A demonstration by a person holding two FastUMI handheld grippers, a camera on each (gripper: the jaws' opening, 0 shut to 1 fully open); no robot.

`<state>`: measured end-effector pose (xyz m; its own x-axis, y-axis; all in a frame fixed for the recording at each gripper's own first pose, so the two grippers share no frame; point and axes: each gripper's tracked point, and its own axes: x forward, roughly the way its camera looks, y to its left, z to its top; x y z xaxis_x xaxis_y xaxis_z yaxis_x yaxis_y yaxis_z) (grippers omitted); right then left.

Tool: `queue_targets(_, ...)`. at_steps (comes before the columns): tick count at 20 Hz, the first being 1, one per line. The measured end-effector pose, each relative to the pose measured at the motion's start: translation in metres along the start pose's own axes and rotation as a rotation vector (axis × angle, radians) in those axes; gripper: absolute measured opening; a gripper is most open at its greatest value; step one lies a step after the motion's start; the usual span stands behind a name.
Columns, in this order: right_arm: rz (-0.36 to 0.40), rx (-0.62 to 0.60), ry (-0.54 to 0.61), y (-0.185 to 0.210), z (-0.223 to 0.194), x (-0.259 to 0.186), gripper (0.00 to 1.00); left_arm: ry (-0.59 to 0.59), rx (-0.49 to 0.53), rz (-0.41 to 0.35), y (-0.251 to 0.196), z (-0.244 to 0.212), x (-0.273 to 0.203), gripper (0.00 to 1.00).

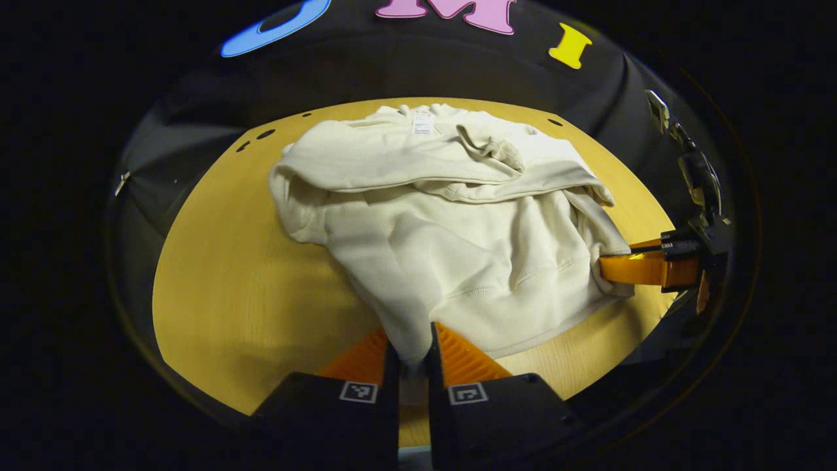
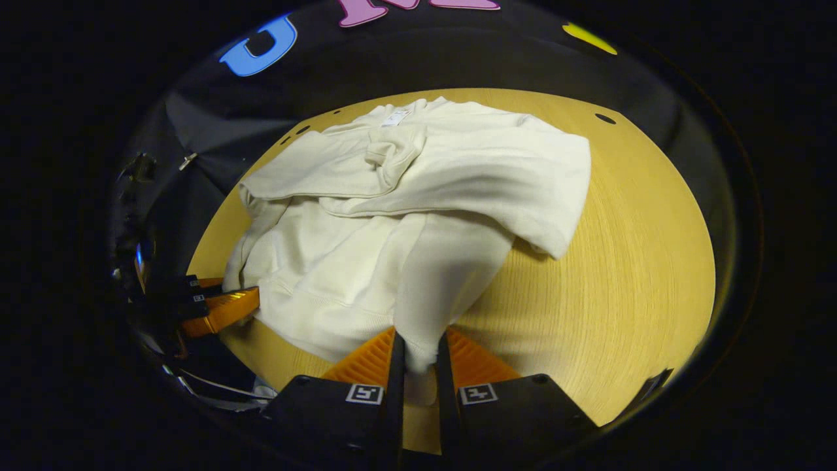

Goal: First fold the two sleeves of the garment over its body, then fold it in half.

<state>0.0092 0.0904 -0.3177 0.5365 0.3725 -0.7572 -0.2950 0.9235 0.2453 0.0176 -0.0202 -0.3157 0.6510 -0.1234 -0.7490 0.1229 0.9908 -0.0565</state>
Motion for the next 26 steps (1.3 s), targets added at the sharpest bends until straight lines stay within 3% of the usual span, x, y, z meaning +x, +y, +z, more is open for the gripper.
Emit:
queue_targets(2, 0.015, -0.011, 0.016, 0.001, 0.000, -0.003, 0.18, 0.001, -0.042, -0.041, 0.000, 0.000, -0.003, 0.14)
queue_targets(5, 0.018, -0.074, 0.060, -0.002, -0.001, -0.010, 0.12, 0.073, -0.100, -0.106, -0.001, -0.012, -0.015, 0.07)
queue_targets(8, 0.081, -0.074, 0.088, -0.001, 0.010, -0.018, 0.11, 0.107, -0.094, -0.133, -0.008, -0.039, -0.036, 0.07)
queue_targets(11, 0.150, -0.017, 0.095, -0.005, 0.028, -0.035, 0.11, 0.108, -0.095, -0.173, -0.011, -0.020, -0.049, 0.07)
queue_targets(19, 0.147, 0.034, -0.090, 0.011, 0.108, -0.070, 0.11, -0.049, -0.102, -0.162, -0.011, 0.061, -0.075, 0.07)
queue_targets(26, 0.143, 0.105, -0.214, 0.008, 0.189, -0.055, 0.11, -0.172, -0.178, -0.127, 0.016, 0.143, -0.061, 0.06)
